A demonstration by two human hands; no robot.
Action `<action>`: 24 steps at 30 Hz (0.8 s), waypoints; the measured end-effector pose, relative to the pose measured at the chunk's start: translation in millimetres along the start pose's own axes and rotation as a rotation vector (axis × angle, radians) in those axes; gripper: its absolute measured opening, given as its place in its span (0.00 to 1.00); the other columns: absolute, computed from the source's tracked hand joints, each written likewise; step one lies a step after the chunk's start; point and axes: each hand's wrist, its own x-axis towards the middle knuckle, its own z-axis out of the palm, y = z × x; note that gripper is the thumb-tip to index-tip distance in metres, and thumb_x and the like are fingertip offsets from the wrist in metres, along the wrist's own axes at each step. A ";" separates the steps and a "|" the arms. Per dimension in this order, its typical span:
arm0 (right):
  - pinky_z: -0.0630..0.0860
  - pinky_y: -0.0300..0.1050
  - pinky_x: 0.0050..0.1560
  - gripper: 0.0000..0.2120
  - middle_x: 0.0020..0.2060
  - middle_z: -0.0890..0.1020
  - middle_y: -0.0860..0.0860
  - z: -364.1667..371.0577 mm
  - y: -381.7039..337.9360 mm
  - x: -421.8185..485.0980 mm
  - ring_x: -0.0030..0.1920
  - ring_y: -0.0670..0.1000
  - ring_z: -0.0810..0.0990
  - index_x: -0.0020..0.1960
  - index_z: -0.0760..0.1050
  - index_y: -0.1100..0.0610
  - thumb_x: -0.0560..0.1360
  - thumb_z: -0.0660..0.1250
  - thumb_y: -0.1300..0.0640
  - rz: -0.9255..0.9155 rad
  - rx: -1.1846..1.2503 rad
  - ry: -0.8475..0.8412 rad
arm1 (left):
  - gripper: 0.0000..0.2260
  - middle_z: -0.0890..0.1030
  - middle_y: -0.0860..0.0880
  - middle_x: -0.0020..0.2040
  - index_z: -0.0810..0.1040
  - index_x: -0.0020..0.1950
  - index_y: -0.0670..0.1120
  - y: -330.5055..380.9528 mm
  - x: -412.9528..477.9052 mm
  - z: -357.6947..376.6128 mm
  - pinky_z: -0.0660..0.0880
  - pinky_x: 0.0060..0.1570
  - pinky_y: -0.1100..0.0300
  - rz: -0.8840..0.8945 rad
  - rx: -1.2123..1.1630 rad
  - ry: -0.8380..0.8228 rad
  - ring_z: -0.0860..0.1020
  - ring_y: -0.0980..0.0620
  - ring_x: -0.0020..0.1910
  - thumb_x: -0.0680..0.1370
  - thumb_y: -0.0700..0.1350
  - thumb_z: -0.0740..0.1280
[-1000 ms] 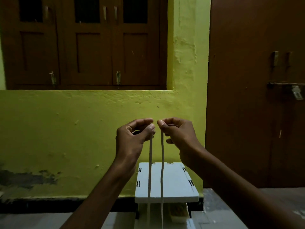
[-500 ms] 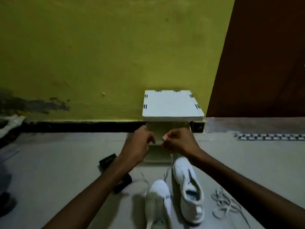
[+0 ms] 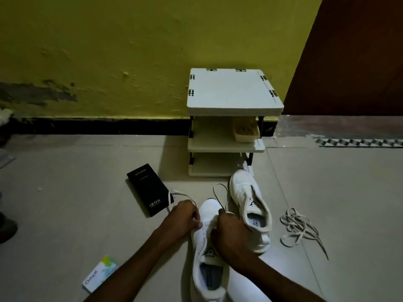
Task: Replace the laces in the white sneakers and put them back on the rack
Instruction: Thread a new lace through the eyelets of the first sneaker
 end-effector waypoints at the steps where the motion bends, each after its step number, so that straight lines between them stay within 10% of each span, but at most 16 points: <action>1: 0.72 0.44 0.48 0.09 0.52 0.80 0.53 5.3 1.7 -0.6 0.52 0.54 0.79 0.55 0.73 0.55 0.76 0.61 0.58 0.000 0.041 0.038 | 0.06 0.78 0.49 0.42 0.85 0.45 0.46 0.8 0.9 2.5 0.69 0.40 0.64 -0.002 0.011 -0.010 0.79 0.51 0.44 0.70 0.47 0.74; 4: 0.73 0.44 0.59 0.14 0.56 0.79 0.53 13.6 7.1 -0.9 0.57 0.54 0.78 0.62 0.72 0.58 0.78 0.62 0.57 0.014 0.149 0.081 | 0.05 0.79 0.47 0.46 0.84 0.44 0.45 2.3 3.4 7.1 0.70 0.41 0.63 0.011 0.025 -0.014 0.80 0.49 0.47 0.71 0.45 0.72; 14: 0.76 0.42 0.50 0.11 0.46 0.82 0.53 22.9 8.8 7.6 0.47 0.54 0.81 0.54 0.75 0.58 0.72 0.64 0.63 0.058 0.286 0.176 | 0.04 0.78 0.47 0.39 0.80 0.37 0.44 1.0 8.1 -1.1 0.78 0.40 0.57 -0.011 0.134 0.021 0.81 0.46 0.41 0.70 0.42 0.66; 24: 0.76 0.44 0.45 0.08 0.43 0.81 0.52 22.9 5.0 20.0 0.45 0.54 0.80 0.50 0.73 0.56 0.71 0.64 0.61 0.085 0.223 0.174 | 0.07 0.80 0.41 0.55 0.78 0.52 0.39 7.1 10.3 -3.3 0.75 0.51 0.53 -0.125 0.366 0.142 0.79 0.41 0.57 0.77 0.41 0.67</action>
